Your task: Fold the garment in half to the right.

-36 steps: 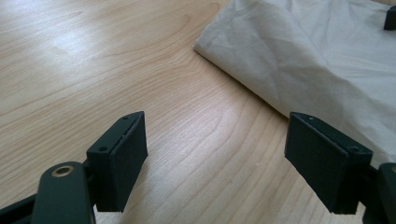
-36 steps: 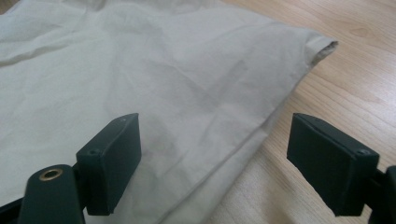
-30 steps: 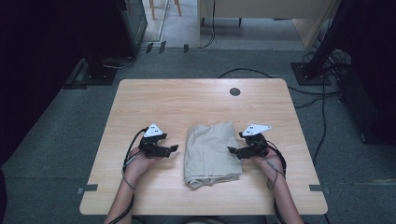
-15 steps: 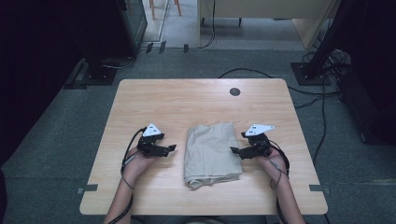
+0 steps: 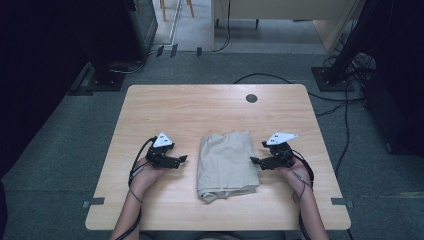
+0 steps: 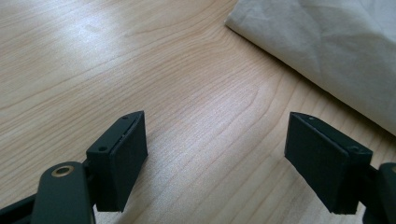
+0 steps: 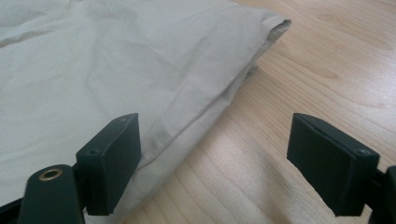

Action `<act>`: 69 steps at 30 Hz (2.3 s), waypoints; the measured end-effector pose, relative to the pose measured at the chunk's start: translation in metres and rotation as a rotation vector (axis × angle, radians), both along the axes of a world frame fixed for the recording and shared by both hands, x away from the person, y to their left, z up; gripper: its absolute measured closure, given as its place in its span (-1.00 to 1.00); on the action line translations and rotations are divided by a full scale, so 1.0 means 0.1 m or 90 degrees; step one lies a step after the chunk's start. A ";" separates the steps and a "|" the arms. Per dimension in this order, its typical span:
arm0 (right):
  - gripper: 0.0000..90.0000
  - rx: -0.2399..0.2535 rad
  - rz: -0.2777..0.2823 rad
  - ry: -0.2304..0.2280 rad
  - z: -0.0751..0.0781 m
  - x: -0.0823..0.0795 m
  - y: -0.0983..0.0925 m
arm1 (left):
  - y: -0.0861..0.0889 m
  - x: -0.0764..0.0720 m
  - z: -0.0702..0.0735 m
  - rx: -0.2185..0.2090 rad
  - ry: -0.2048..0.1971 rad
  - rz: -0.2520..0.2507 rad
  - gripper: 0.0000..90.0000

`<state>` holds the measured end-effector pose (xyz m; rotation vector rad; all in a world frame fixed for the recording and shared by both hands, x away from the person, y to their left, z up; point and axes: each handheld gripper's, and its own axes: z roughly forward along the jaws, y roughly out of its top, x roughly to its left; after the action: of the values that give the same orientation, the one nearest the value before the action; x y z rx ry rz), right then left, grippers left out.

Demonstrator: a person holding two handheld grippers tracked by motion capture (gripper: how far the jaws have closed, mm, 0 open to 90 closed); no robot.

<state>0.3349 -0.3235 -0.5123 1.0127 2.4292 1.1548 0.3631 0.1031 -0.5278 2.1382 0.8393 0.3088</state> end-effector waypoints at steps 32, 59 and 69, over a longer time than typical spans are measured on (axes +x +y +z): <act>-0.62 -0.059 -0.040 0.005 -0.10 0.02 -0.22 | 0.08 0.01 0.00 -0.004 0.003 0.009 -0.53; -0.75 -0.038 -0.073 -0.001 -0.17 0.06 -0.42 | 0.10 0.02 0.00 0.012 -0.009 0.022 -0.53; -0.75 -0.038 -0.082 0.000 -0.17 0.05 -0.49 | 0.09 0.02 0.00 0.017 -0.012 0.023 -0.53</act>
<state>0.3404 -0.3723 -0.5295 1.1325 2.3445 1.0336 0.3647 0.1125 -0.5282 2.1435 0.8683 0.3599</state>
